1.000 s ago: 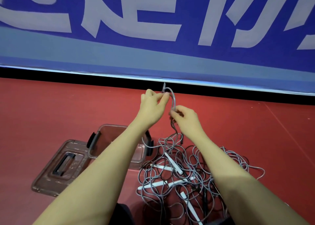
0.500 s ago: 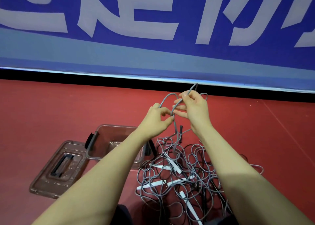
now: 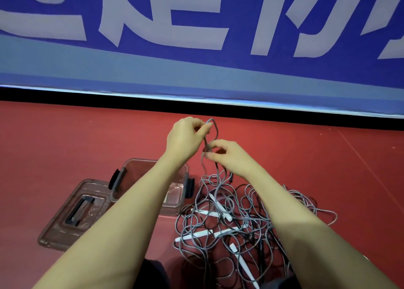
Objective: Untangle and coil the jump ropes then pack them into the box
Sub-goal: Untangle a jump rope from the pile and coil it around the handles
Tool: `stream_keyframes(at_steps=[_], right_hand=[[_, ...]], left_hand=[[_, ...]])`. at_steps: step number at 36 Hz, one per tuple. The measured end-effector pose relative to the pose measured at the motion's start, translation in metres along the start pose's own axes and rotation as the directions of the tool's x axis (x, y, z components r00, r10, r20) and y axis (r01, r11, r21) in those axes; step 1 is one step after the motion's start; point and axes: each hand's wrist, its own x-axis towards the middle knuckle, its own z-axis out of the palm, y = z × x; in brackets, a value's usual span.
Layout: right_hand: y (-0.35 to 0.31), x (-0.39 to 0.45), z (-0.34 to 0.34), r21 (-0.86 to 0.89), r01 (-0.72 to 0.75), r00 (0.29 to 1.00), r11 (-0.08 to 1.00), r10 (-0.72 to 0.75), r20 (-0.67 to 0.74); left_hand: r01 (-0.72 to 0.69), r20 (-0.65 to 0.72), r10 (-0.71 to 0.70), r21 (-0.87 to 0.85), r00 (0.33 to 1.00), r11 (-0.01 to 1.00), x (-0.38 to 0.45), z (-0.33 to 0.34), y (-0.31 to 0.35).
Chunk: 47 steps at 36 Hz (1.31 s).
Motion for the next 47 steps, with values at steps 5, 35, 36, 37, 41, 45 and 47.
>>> stream_keyframes(at_steps=[5, 35, 36, 37, 41, 45, 47], right_hand=[[0.013, 0.0, 0.002, -0.387, -0.08, 0.995, 0.919, 0.053, -0.079], [-0.026, 0.006, -0.036, 0.917, 0.184, 0.899, 0.354, 0.316, -0.303], [-0.026, 0.005, -0.036, 0.924, 0.185, 0.905, 0.334, 0.308, -0.293], [-0.027, 0.005, -0.035, 0.931, 0.188, 0.911, 0.312, 0.299, -0.284], [-0.021, 0.005, -0.031, 0.923, 0.175, 0.922, 0.342, 0.273, -0.276], [-0.009, 0.005, -0.02, 0.743, 0.055, 0.937, 0.667, 0.224, -0.27], [-0.003, 0.002, -0.014, 0.541, 0.042, 0.951, 0.84, 0.132, -0.279]], left_hand=[[0.001, -0.057, -0.004, -0.045, 0.998, 0.999, 0.003, -0.005, 0.005], [-0.116, 0.242, 0.133, -0.082, 0.961, 0.99, -0.027, 0.029, -0.005], [-0.114, 0.209, 0.129, -0.082, 0.969, 0.99, -0.026, 0.031, -0.004], [-0.104, 0.176, 0.118, -0.085, 0.977, 0.991, -0.025, 0.031, -0.003], [-0.034, 0.105, 0.044, -0.098, 0.994, 0.995, -0.022, 0.029, 0.001], [-0.01, 0.03, 0.009, 0.018, 1.0, 1.0, -0.017, 0.026, -0.003], [0.019, -0.003, -0.019, 0.028, 1.0, 0.999, -0.014, 0.023, -0.004]])
